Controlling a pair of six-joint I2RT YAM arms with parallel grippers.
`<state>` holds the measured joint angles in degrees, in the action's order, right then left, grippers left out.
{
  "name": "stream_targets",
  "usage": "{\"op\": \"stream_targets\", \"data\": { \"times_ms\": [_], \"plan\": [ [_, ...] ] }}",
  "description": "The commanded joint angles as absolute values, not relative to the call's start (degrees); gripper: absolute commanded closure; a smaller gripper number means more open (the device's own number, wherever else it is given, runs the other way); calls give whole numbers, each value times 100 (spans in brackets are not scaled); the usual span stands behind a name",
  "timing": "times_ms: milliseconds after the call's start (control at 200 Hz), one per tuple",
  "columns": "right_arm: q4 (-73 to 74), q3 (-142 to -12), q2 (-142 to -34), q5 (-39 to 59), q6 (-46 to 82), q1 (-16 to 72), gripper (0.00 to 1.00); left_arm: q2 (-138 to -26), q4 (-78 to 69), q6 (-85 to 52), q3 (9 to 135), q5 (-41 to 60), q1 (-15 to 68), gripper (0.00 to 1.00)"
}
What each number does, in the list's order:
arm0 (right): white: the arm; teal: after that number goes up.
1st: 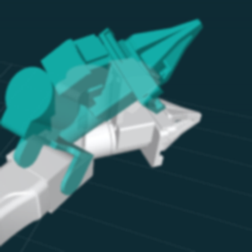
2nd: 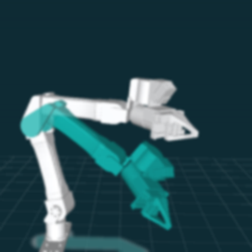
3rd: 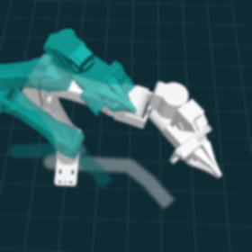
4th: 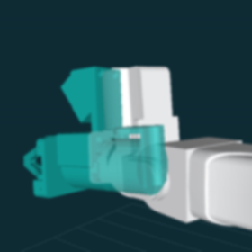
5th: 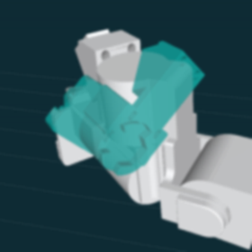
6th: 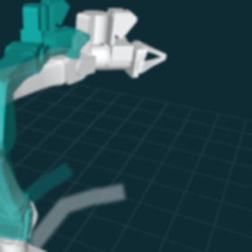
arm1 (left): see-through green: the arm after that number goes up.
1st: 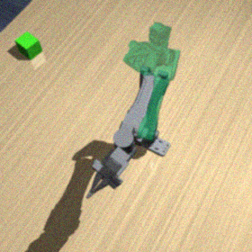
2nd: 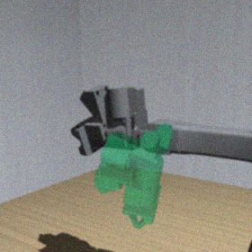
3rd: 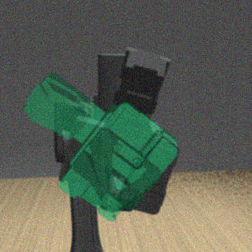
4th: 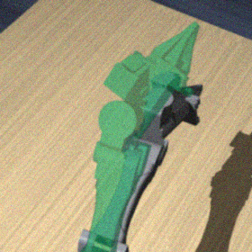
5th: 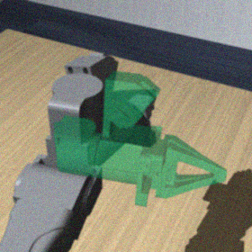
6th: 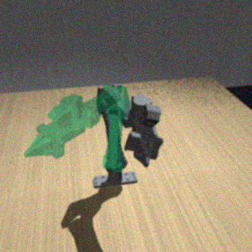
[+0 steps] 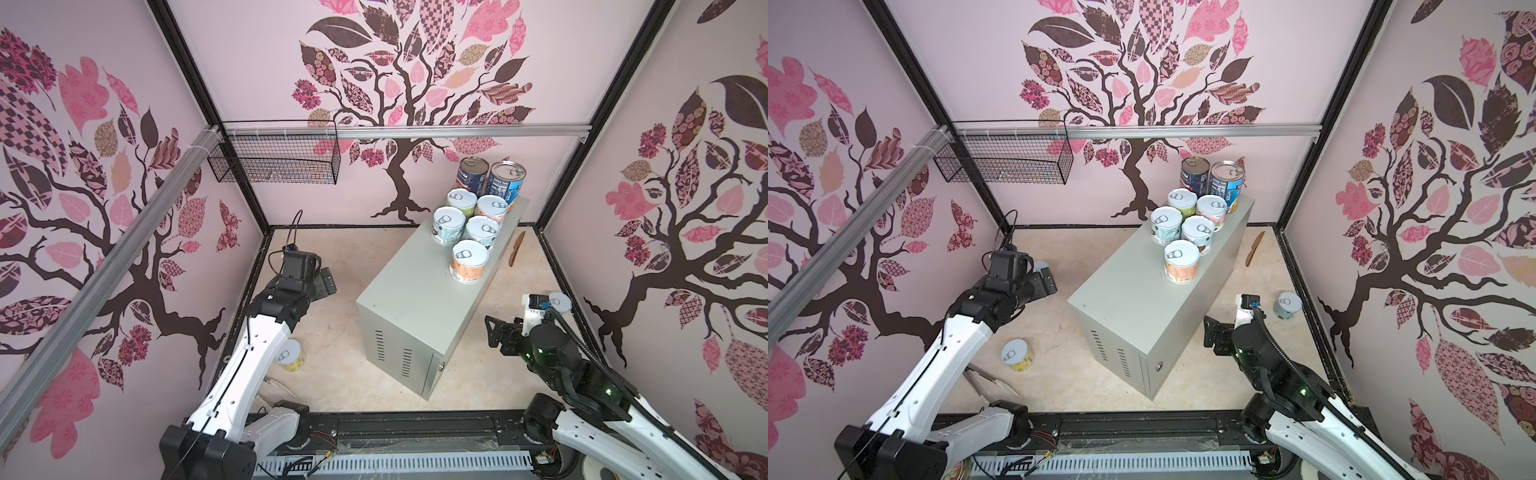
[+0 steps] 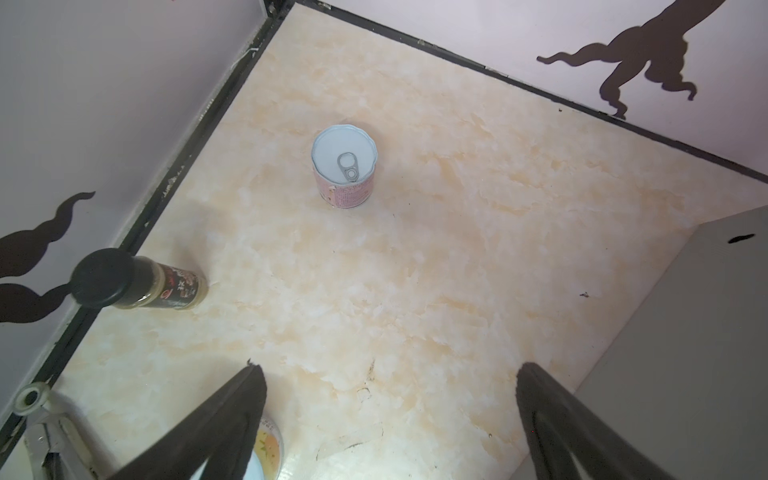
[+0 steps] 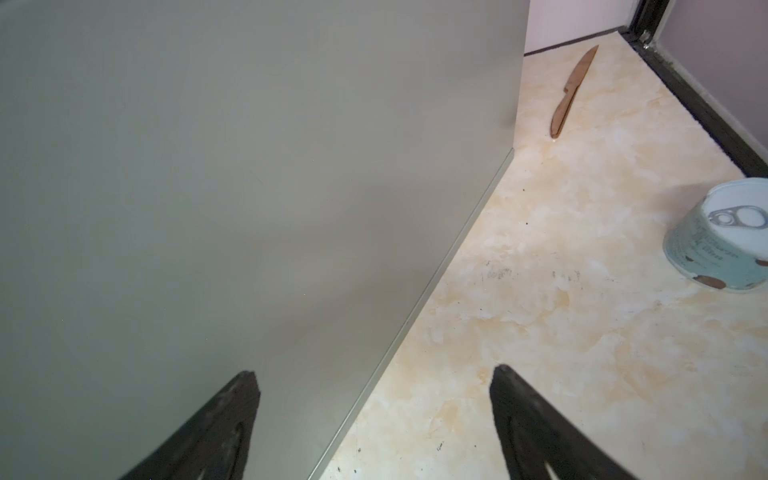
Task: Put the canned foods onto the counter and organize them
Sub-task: 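Draw the right gripper back beside the box while the left nears the pink can, then lower the left gripper around the pink-labelled can on the table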
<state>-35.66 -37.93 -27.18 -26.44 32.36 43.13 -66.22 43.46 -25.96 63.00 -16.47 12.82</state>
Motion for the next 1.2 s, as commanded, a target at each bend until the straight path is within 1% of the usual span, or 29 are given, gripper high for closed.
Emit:
{"op": "stream_targets", "data": {
  "times_ms": [0,50,105,125,150,205,350,620,810,1075,1195],
  "plan": [
    [-3017,-3656,-2838,-2197,3173,3661,8,-7064,3949,-2657,6437,-1810,1225,2],
    [-2787,-3552,-2944,-1466,3059,2951,8,-7276,3899,-2630,6538,-1860,1198,2],
    [-2543,-3435,-3115,-511,2972,1959,8,-7512,3858,-2606,6646,-1888,1137,2],
    [-2481,-3401,-3168,-296,3003,1662,9,-7579,3845,-2601,6686,-1896,1110,2],
    [-2369,-3342,-3217,-166,3059,1514,9,-7669,3821,-2595,6737,-1898,1073,2],
    [-2084,-3191,-3322,-133,3202,1500,8,-7851,3757,-2586,6830,-1890,976,2],
    [-1700,-2837,-3538,-545,3400,1485,2,-8464,3686,-2600,7168,-1746,620,2],
    [-947,-2136,-3519,-973,3708,1479,0,-9607,3478,-2435,7813,-1785,224,2],
    [-408,-1719,-3910,-744,3926,1077,0,-10292,3376,-2366,8250,-1877,114,2],
    [261,-1399,-4491,-615,4094,1064,0,-10970,3323,-2147,8740,-1997,1,2],
    [461,-1327,-4585,-536,4098,1056,0,-11205,3320,-2097,8884,-1997,-61,2]
  ]
}}
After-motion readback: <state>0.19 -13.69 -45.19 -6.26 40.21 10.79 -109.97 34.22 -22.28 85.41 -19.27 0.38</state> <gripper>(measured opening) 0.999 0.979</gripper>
